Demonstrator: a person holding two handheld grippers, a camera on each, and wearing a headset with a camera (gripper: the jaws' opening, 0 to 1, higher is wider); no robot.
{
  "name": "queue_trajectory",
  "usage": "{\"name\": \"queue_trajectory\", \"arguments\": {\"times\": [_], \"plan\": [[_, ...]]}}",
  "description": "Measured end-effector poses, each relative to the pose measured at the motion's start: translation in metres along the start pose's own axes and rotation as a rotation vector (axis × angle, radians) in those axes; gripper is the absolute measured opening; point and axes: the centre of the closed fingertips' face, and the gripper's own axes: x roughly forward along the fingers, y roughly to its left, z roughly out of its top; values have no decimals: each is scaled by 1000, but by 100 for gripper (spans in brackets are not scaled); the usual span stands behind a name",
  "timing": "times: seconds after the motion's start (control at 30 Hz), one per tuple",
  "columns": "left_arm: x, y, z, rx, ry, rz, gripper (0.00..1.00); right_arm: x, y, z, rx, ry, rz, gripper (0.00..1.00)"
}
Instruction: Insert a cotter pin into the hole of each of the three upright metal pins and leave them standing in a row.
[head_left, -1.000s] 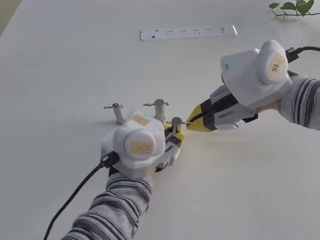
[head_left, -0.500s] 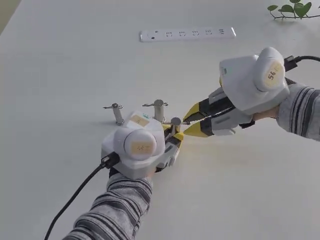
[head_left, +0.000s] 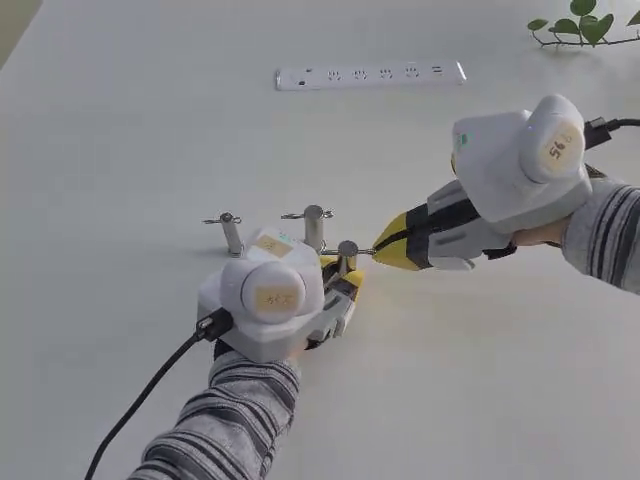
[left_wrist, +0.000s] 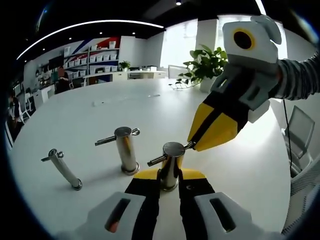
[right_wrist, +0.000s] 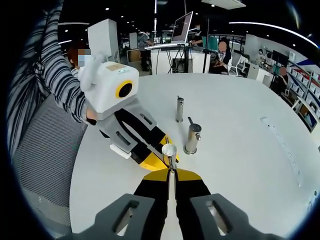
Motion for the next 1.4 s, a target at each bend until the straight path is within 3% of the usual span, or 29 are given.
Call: {"name": "queue_trajectory", "arguments": {"times": [0.5, 0.67, 0.7, 0.77, 1.07, 1.2, 1.4], "plan": [[1, 0, -1, -14, -2, 1, 11, 6, 0, 9, 27, 2, 2, 0], [1, 0, -2, -21, 2, 1, 11, 6, 1, 10, -10, 2, 4, 0], [0, 0, -2, -54, 8, -1, 11, 6, 1, 10, -35, 6, 2, 0], [0, 0, -3, -54, 13, -4, 12, 7, 1, 8, -31, 14, -1, 0], [-11, 5, -13, -40, 50, 6, 25, 8, 2, 13, 0, -3, -8, 8], [-19, 7, -10, -28, 44, -2, 33, 9, 1, 16, 12, -8, -9, 15], [-36, 6, -3, 36, 32, -21, 44, 16, 3, 21, 11, -13, -7, 17]]}}
